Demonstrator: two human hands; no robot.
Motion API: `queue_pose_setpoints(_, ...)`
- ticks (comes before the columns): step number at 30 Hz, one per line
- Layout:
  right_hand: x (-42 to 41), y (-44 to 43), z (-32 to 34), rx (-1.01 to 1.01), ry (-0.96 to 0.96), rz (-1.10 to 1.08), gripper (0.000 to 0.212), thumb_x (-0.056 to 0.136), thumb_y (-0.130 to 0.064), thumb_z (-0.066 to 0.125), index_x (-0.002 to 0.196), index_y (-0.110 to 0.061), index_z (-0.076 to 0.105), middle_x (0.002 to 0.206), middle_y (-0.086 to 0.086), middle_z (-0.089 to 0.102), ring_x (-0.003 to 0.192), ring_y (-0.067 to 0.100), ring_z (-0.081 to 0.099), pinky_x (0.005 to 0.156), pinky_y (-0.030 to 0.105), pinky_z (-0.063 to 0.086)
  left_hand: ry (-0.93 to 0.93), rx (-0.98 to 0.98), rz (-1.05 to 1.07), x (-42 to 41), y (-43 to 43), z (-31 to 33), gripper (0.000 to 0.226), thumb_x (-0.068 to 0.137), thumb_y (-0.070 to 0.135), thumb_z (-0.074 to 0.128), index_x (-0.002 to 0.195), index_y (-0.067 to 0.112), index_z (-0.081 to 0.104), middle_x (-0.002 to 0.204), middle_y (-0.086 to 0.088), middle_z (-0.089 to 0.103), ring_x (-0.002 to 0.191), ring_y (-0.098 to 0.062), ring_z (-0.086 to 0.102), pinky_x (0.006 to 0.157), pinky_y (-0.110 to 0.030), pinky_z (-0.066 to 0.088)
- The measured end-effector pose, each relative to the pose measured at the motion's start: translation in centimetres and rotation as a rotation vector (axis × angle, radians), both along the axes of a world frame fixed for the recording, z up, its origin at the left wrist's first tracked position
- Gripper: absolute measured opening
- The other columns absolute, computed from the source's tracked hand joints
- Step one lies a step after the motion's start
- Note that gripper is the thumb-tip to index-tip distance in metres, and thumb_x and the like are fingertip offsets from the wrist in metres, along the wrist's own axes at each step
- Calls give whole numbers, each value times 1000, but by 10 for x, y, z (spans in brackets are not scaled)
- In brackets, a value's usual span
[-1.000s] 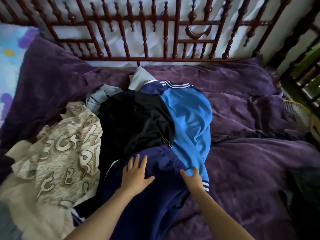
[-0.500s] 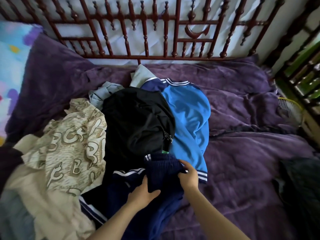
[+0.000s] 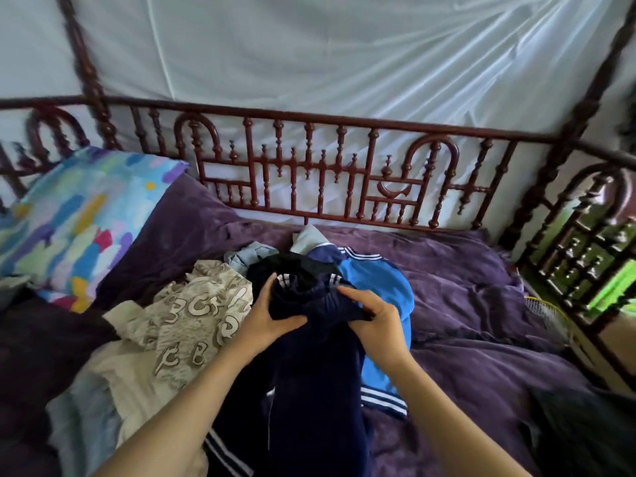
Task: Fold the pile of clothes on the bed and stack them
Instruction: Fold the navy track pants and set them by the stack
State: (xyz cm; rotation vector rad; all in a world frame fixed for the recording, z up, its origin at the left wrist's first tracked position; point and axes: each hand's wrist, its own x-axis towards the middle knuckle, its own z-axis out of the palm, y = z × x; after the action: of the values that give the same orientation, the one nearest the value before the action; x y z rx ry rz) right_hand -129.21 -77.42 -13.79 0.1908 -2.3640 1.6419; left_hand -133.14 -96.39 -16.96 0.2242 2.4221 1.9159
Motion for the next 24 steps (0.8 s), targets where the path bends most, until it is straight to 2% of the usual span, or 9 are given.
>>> queue_pose_setpoints(2,14,-4,18,4,85,29,75,68,29,53,106,-35,55,97,-22,60,91,-20,55,81,2,42,38,65,-26,8,-11,24,76,62,27,85,126,35,45,115,23,55,103,8,54,99,-28,43)
queue_pose_setpoints(5,37,-10,32,68,141,63,68,71,23,58,116,-28,57,99,-26,59,95,-18,54,85,3,41,183,86,105,22,-21,59,36,59,24,84,87,29,62,75,25,67,74,6,61,74,-10,47)
queue_pose_setpoints(8,57,-17,36,215,132,143,61,78,1,68,132,-20,49,108,-23,50,100,-18,48,92,7,40,327,107,169,35,-28,94,26,72,0,76,75,22,63,65,22,65,64,5,58,63,-7,45)
queue_pose_setpoints(11,69,-19,42,279,47,302,73,72,-44,75,134,-50,37,111,-18,48,96,-5,51,86,12,43,481,27,89,57,-40,136,33,70,-8,73,69,24,64,67,22,66,67,9,59,66,-5,44)
queue_pose_setpoints(14,68,-14,47,121,12,242,68,51,-73,68,109,-79,32,122,-22,46,104,-11,48,84,8,41,582,-94,-10,80,-54,175,47,68,-9,73,63,38,69,70,22,67,71,8,60,72,-5,44)
queue_pose_setpoints(16,67,-9,54,157,16,224,74,61,-62,72,117,-71,25,130,-22,39,114,-15,39,97,8,35,596,-152,-86,91,-66,194,52,67,-10,73,65,42,69,71,20,67,71,6,61,72,-6,45)
queue_pose_setpoints(19,63,-11,59,310,-46,284,84,73,-36,75,132,-48,16,135,-19,25,126,-4,25,110,18,22,615,-213,-97,104,-82,216,51,65,-12,73,62,39,70,67,21,67,68,7,61,69,-5,45)
queue_pose_setpoints(22,58,-28,49,348,-135,368,103,61,-53,77,144,-37,19,140,-10,34,130,6,34,111,26,30,633,-228,-44,112,-91,229,48,65,-11,74,62,37,70,66,23,67,68,10,61,68,-4,44)
queue_pose_setpoints(24,57,-41,36,371,-132,355,87,73,-33,77,144,-33,25,136,-4,43,124,9,44,106,27,38,657,-234,7,115,-98,231,55,65,-10,75,62,45,70,67,24,67,67,10,60,70,-3,44)
